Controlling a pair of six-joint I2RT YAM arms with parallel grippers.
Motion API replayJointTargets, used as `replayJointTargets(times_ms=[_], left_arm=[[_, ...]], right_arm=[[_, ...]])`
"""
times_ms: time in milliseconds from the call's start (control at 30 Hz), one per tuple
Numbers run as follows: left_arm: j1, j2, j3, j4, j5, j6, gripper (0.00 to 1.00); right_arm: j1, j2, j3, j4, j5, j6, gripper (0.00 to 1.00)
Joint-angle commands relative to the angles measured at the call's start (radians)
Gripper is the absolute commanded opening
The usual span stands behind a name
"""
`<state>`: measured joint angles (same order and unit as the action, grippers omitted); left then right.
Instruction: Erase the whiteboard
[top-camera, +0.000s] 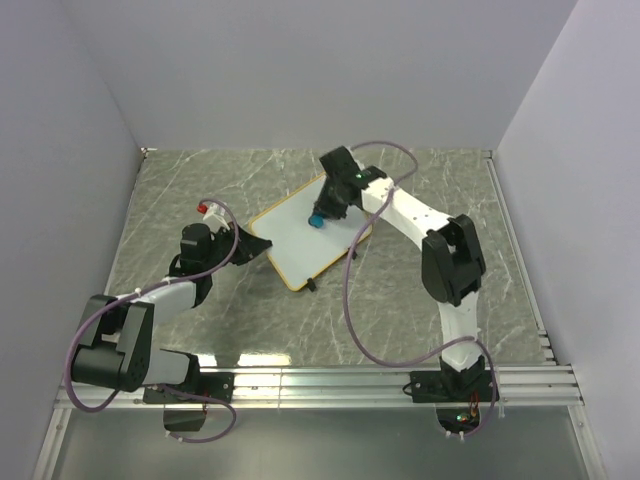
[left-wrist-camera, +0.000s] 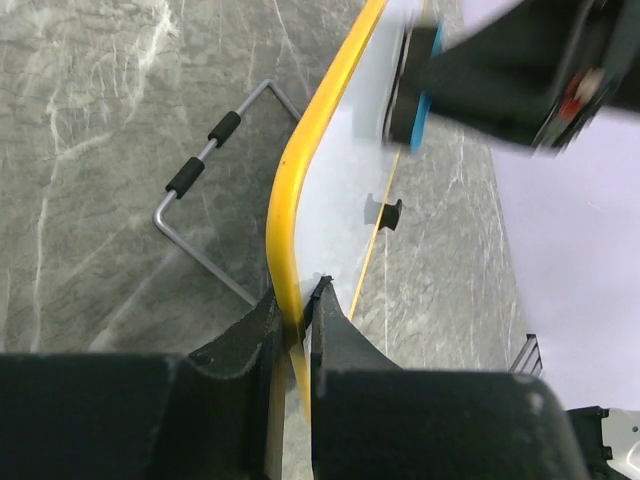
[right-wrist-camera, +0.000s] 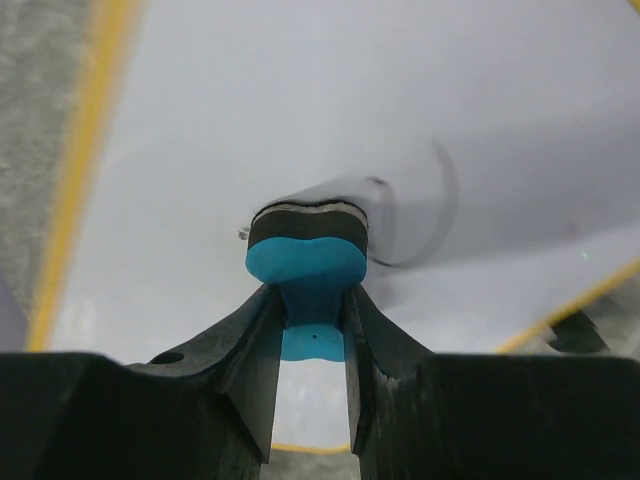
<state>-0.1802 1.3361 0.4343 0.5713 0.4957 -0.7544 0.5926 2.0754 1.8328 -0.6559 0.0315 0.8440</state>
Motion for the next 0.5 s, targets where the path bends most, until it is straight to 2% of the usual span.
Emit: replayJointTargets(times_ms=[0,33,233,367,467], left_arm=[[-0.005,0.012,-0.002,-0.148,-0.066,0.087,0.00],[-0.005,0.009,-0.002,-0.149,-0.066,0.087,0.00],[-0.005,0.018,0.000,-0.156,-0.052,0.078,0.00],[-0.005,0.023,0.017,-0.168,-0.043,0.070,0.00],[-0.005,0.026,0.023,-0.177,-0.042,0.069,0.00]], right_arm=[[-0.022,-0.056,-0.200,0.062,0.001,0.067,0.00],[-0.022,-0.084,-0.284,0.081,-0.001,0.073,0.00],[-0.025,-0.155,-0.498,0.160,0.004,0.112,0.00],[-0.024,-0.170,-0.532,0.196,-0.001,0.130,0.00],[-0.027,-0.156,-0.475,0.188,-0.002,0.133,0.00]])
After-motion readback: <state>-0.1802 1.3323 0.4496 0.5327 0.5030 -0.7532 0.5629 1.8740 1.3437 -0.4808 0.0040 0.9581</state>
